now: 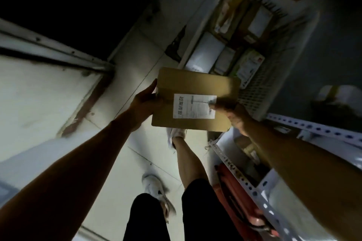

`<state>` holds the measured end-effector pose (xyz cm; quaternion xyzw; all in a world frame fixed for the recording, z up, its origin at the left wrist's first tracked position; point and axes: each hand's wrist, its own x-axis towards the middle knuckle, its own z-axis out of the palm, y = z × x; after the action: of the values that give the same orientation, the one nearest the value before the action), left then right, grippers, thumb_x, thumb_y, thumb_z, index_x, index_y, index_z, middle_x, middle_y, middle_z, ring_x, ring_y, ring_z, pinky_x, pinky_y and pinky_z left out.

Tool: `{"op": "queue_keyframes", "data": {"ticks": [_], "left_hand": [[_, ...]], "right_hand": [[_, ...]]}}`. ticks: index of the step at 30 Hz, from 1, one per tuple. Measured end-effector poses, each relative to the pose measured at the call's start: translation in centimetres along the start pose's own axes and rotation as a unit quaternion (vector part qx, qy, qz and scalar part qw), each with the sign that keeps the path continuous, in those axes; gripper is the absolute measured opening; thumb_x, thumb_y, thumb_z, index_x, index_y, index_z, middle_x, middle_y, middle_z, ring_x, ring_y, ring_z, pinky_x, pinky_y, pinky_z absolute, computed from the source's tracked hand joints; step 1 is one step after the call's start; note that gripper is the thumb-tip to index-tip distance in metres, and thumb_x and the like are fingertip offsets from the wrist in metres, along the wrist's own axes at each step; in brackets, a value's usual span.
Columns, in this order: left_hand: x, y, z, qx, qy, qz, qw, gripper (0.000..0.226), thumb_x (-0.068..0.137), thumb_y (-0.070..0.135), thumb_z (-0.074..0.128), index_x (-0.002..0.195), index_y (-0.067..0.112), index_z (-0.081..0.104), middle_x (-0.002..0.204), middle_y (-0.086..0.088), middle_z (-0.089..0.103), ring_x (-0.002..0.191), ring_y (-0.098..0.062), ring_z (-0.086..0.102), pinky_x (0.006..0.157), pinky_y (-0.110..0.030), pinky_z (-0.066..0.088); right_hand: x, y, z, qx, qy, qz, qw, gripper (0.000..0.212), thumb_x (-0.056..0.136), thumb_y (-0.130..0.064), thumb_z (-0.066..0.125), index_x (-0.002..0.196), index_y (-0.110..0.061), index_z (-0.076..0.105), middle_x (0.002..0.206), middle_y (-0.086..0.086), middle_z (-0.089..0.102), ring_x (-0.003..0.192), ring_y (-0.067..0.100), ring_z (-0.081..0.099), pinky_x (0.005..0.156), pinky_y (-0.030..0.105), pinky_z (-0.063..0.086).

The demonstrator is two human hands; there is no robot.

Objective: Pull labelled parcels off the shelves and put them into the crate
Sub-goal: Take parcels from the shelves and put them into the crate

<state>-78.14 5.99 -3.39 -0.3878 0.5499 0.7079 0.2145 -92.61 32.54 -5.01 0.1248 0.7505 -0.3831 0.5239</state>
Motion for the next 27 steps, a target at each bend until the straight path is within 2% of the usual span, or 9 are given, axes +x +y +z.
{"op": "queue_keyframes", "data": {"ticks": [4, 7, 10, 13, 17, 19, 21, 24, 27], "left_hand": [[5.8, 3.8, 3.0, 0.060, -0.032, 0.002, 0.998, 0.078, 0.085, 0.025, 0.072, 0.153, 0.040, 0.035, 0.131, -0.001, 0.063, 0.120, -0.023, 0.060, 0.099, -0.049, 0.052], [10.3, 4.6, 5.4, 0.127, -0.048, 0.003, 0.991, 0.080, 0.088, 0.022, 0.073, 0.152, 0.045, 0.032, 0.127, 0.007, 0.060, 0.117, -0.013, 0.056, 0.099, -0.041, 0.049], [14.6, 4.5, 7.9, 0.157, -0.078, 0.009, 0.985, 0.068, 0.088, 0.019, 0.074, 0.138, 0.053, 0.042, 0.122, 0.004, 0.064, 0.107, -0.007, 0.061, 0.093, -0.036, 0.053], [19.0, 2.9, 10.0, 0.191, -0.089, -0.011, 0.978, 0.061, 0.094, 0.021, 0.068, 0.130, 0.061, 0.039, 0.110, 0.011, 0.063, 0.099, -0.003, 0.059, 0.087, -0.031, 0.052], [23.5, -0.2, 12.3, 0.284, -0.139, -0.036, 0.948, 0.058, 0.098, 0.016, 0.058, 0.147, 0.038, 0.036, 0.101, 0.008, 0.059, 0.094, -0.009, 0.057, 0.061, -0.013, 0.048], [24.8, -1.7, 13.3, 0.306, -0.143, -0.059, 0.939, 0.064, 0.099, 0.007, 0.054, 0.153, 0.032, 0.029, 0.113, 0.001, 0.059, 0.093, -0.008, 0.055, 0.057, -0.013, 0.049], [25.9, -2.7, 14.4, 0.315, -0.139, -0.077, 0.936, 0.065, 0.103, 0.009, 0.050, 0.158, 0.028, 0.021, 0.140, -0.006, 0.052, 0.112, -0.011, 0.054, 0.060, -0.009, 0.045], [27.7, -4.1, 15.3, 0.329, -0.120, -0.097, 0.932, 0.062, 0.106, 0.020, 0.047, 0.160, 0.029, 0.018, 0.158, -0.005, 0.037, 0.126, -0.014, 0.051, 0.064, -0.005, 0.044], [28.7, -4.6, 15.7, 0.365, -0.070, -0.086, 0.924, 0.061, 0.103, 0.013, 0.051, 0.157, 0.024, 0.027, 0.154, -0.009, 0.044, 0.128, -0.025, 0.056, 0.084, -0.018, 0.052]], "right_hand": [[2.1, -0.3, -3.2, 0.113, 0.050, 0.032, 0.992, 0.085, 0.041, -0.067, 0.089, 0.106, -0.016, 0.069, 0.108, 0.001, 0.072, 0.104, 0.022, 0.069, 0.093, 0.041, 0.055], [3.6, 0.7, -5.1, 0.190, 0.086, 0.062, 0.976, 0.057, 0.060, -0.048, 0.091, 0.103, -0.018, 0.069, 0.099, -0.004, 0.073, 0.100, 0.023, 0.069, 0.084, 0.039, 0.054], [6.2, 2.8, -6.6, 0.192, 0.130, 0.090, 0.969, 0.067, 0.069, -0.052, 0.085, 0.123, -0.019, 0.062, 0.112, -0.010, 0.066, 0.109, 0.020, 0.058, 0.100, 0.039, 0.044], [9.1, 5.6, -7.1, 0.191, 0.178, 0.095, 0.961, 0.062, 0.080, -0.042, 0.081, 0.133, -0.017, 0.057, 0.121, -0.004, 0.060, 0.111, 0.018, 0.051, 0.096, 0.033, 0.039], [11.0, 8.4, -7.0, 0.163, 0.241, 0.119, 0.949, 0.062, 0.075, -0.042, 0.085, 0.125, -0.012, 0.064, 0.116, -0.009, 0.064, 0.109, 0.011, 0.057, 0.098, 0.026, 0.040], [11.8, 9.8, -6.7, 0.165, 0.265, 0.133, 0.941, 0.092, 0.050, -0.065, 0.089, 0.123, -0.015, 0.065, 0.117, -0.007, 0.072, 0.109, 0.014, 0.067, 0.100, 0.033, 0.051], [12.3, 10.7, -6.5, 0.158, 0.302, 0.136, 0.930, 0.111, 0.038, -0.076, 0.086, 0.127, -0.015, 0.059, 0.117, -0.005, 0.072, 0.106, 0.014, 0.068, 0.095, 0.036, 0.055], [13.3, 10.5, -6.4, 0.120, 0.333, 0.151, 0.923, 0.098, 0.058, -0.063, 0.086, 0.133, -0.014, 0.049, 0.123, -0.003, 0.068, 0.108, 0.016, 0.067, 0.088, 0.028, 0.054], [15.5, 10.9, -5.6, 0.094, 0.335, 0.145, 0.926, 0.094, 0.063, -0.069, 0.081, 0.132, -0.013, 0.049, 0.122, 0.002, 0.069, 0.108, 0.022, 0.069, 0.088, 0.036, 0.060]]}}
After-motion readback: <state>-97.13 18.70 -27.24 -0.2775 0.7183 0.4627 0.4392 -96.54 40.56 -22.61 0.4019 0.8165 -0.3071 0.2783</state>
